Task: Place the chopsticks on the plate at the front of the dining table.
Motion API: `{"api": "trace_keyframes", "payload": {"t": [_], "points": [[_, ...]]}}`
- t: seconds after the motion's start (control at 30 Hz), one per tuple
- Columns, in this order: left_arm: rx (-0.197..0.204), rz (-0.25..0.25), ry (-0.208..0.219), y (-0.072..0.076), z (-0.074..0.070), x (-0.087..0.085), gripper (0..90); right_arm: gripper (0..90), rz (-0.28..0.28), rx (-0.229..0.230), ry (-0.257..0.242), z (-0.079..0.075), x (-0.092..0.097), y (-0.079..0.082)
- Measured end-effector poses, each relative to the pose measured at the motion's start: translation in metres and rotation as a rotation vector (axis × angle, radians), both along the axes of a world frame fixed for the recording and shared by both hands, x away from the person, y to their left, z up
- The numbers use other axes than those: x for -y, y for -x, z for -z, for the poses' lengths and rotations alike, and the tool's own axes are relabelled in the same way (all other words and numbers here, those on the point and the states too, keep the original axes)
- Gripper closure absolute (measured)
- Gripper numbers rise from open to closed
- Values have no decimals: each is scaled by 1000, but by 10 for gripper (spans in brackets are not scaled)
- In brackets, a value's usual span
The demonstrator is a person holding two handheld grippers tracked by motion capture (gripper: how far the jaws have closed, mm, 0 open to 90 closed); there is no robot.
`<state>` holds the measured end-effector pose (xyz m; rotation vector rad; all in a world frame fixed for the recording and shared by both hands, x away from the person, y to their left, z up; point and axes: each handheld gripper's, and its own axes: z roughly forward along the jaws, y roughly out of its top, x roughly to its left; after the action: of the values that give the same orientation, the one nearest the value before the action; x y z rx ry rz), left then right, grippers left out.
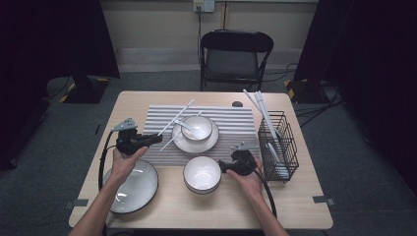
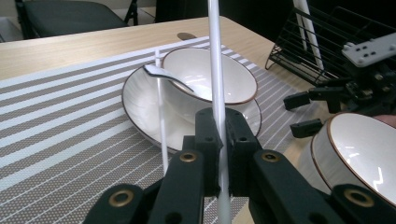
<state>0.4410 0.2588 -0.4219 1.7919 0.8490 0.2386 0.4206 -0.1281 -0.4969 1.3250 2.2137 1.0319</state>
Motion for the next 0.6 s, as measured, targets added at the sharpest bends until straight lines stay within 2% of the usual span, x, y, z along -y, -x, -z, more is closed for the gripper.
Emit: {"api": "trace_keyframes", "payload": {"t": [0.07, 0.13, 0.27, 0.37, 0.43, 0.47, 0.5, 0.6], "points": [[-4, -5, 7, -2, 0, -1, 860, 232, -6, 17, 16, 1, -1, 1], [-1, -7, -12, -4, -2, -2, 860, 232, -9, 34, 29, 3, -2, 3], [12, -22, 10, -8, -11, -5, 860, 231, -9, 44, 59, 3, -4, 4], [8, -33, -3, -14, -15, -4, 860, 231, -10, 41, 57, 3, -4, 4], [9, -34, 19, -19, -16, -1, 860, 231, -11, 45, 60, 3, -4, 4], [-1, -32, 13, -21, -16, 1, 860, 231, -11, 42, 59, 3, -4, 4], [-2, -30, -12, -24, -16, 2, 860, 231, -11, 44, 60, 3, -4, 4], [-12, -36, -24, -31, -14, 4, 860, 231, -11, 45, 61, 3, -4, 4]]}}
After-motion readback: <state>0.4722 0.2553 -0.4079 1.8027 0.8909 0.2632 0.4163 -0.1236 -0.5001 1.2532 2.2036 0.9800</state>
